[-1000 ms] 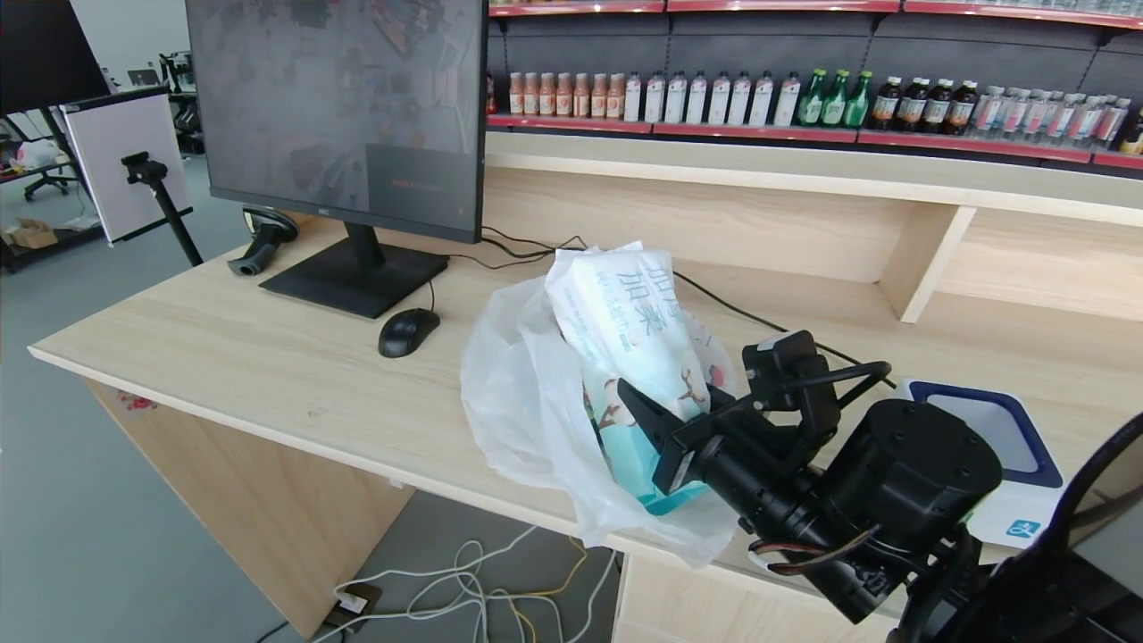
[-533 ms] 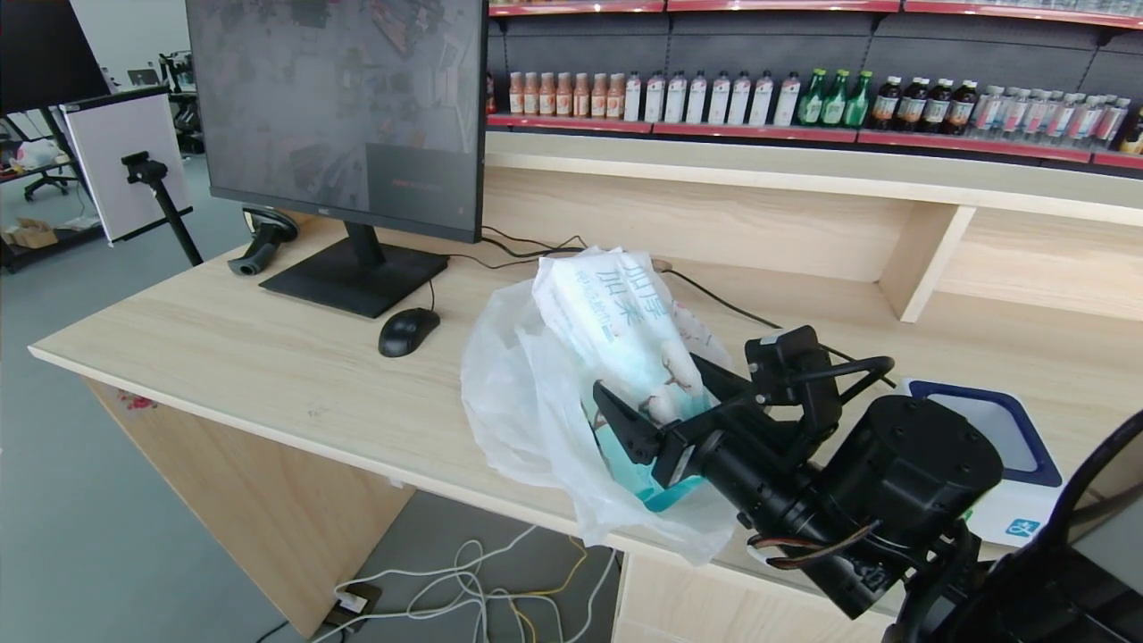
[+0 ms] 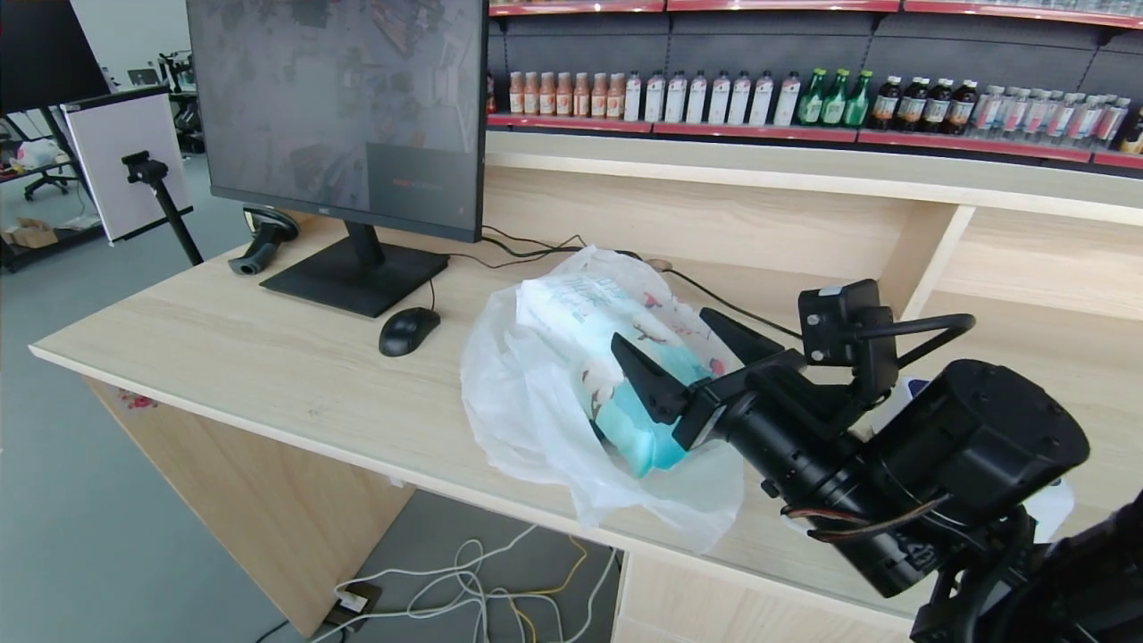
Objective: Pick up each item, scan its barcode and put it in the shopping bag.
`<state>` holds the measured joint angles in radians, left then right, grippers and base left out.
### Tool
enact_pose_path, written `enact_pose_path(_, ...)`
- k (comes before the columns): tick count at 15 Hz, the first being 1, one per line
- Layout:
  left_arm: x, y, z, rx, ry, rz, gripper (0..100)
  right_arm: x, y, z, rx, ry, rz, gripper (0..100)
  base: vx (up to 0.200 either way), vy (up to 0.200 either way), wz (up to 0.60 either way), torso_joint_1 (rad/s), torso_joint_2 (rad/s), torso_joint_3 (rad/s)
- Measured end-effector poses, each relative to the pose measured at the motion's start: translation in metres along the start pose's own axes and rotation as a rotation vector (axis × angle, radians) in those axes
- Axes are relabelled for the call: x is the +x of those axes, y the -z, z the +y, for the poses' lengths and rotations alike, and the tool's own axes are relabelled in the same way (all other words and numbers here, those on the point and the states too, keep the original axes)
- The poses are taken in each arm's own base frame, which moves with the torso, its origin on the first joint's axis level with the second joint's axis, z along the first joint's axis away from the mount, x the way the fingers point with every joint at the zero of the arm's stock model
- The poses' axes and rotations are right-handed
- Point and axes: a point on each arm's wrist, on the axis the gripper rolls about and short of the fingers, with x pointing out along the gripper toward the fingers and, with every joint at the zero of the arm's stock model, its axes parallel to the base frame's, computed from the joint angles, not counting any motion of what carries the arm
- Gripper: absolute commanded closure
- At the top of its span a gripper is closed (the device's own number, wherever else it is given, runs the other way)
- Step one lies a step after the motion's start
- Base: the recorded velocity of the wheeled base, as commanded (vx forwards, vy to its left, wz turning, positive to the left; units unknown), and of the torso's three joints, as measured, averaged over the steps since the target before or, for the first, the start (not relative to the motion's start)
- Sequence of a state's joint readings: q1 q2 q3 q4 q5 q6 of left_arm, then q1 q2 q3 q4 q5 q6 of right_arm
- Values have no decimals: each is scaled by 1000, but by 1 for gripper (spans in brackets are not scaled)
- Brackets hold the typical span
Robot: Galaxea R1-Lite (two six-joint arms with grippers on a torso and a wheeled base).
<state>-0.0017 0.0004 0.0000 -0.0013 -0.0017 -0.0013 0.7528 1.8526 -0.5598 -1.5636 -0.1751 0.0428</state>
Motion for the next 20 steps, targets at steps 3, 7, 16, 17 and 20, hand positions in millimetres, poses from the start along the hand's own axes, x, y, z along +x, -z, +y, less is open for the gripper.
enact_pose_path(3,0,0,0,0,0,0,0,-7,-11,-9,-5,26,-24,0,0,0,0,0,0,0)
enact_pose_path(7,0,0,0,0,0,0,0,-30,-30,-15,-12,37,-46,0,0,0,0,0,0,0)
enact_pose_path(16,0,0,0,-1,0,0,0,-159,-46,-37,-41,64,49,0,0,0,0,0,0,0)
enact_pose_path(17,0,0,0,-1,0,0,0,-169,-43,-38,-46,53,107,0,0,0,0,0,0,0)
enact_pose_path(20,0,0,0,-2,0,0,0,-213,-33,-40,-89,-50,333,0,0,0,0,0,0,0)
